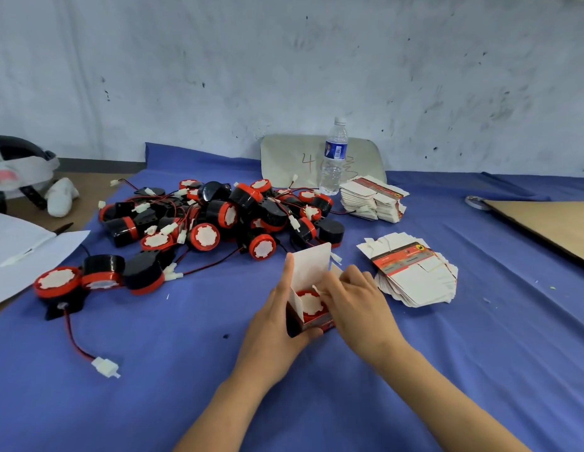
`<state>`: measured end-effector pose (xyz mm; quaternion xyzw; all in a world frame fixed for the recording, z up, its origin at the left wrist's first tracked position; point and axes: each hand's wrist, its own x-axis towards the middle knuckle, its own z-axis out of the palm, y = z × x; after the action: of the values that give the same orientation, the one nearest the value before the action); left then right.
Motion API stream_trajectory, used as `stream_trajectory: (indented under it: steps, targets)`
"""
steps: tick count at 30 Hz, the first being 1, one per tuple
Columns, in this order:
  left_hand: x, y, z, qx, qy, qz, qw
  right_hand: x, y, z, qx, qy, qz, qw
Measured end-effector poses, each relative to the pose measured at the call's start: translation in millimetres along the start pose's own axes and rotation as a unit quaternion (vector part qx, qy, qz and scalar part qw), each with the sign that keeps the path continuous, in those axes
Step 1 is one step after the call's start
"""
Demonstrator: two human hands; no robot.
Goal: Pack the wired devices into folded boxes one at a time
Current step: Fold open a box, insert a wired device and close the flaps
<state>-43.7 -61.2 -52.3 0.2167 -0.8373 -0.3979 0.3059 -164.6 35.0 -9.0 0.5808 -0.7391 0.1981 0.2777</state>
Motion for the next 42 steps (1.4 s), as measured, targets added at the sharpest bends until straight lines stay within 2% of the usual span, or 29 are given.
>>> stream_trajectory:
  steps: [2,5,8,12,14,16,18,21,23,26,29,30,32,34,36,38,42]
  targets:
    - [-1,1,0,0.004,0.005,0.003,1.0,-5,0,8,0.011,0.038,0.017,0.999]
    - [-2,3,0,0.011,0.009,-0.002,1.0,-4,-3,7,-0.006,0.023,0.063,0.998]
    - [-2,5,-1,0.009,0.007,-0.005,1.0,1,-7,1,0.006,-0.051,0.134,0.99]
    - [-3,7,-2,-0.005,-0.002,-0.009,1.0,15,2,0,-0.006,-0.21,0.173,0.962]
    - [-4,7,-2,-0.004,-0.005,-0.012,1.0,25,9,-2,0.033,-0.289,0.175,0.94]
    - [-4,6,-2,-0.011,-0.001,-0.017,1.0,28,16,-2,0.098,-0.318,0.182,0.925]
    - [-5,7,-2,-0.034,0.008,-0.016,0.999,22,20,2,0.153,-0.288,0.185,0.927]
    - [-4,10,-1,-0.081,0.021,-0.008,0.996,2,18,17,0.235,-0.187,0.165,0.94]
    - [-2,13,-1,-0.099,0.026,-0.016,0.995,-12,11,23,0.302,-0.137,0.144,0.932]
    - [2,13,-2,-0.106,0.014,-0.027,0.994,-18,6,23,0.421,-0.055,0.159,0.892]
    - [2,14,-2,-0.103,0.016,-0.034,0.994,-15,7,22,0.53,0.036,0.222,0.817]
    - [2,14,-2,-0.105,0.019,-0.043,0.993,-14,9,23,0.56,0.044,0.252,0.788]
    - [3,16,-1,-0.104,0.023,-0.051,0.993,-16,14,26,0.607,0.002,0.299,0.736]
    - [3,17,-2,-0.102,0.021,-0.05,0.993,-16,20,24,0.639,-0.049,0.314,0.701]
    - [2,17,-2,-0.11,0.019,-0.053,0.992,-15,22,22,0.658,-0.078,0.309,0.682]
    - [2,18,-2,-0.131,0.022,-0.055,0.99,-13,21,20,0.65,-0.097,0.31,0.687]
    - [0,22,-2,-0.158,0.042,-0.041,0.986,-10,16,18,0.618,-0.09,0.269,0.733]
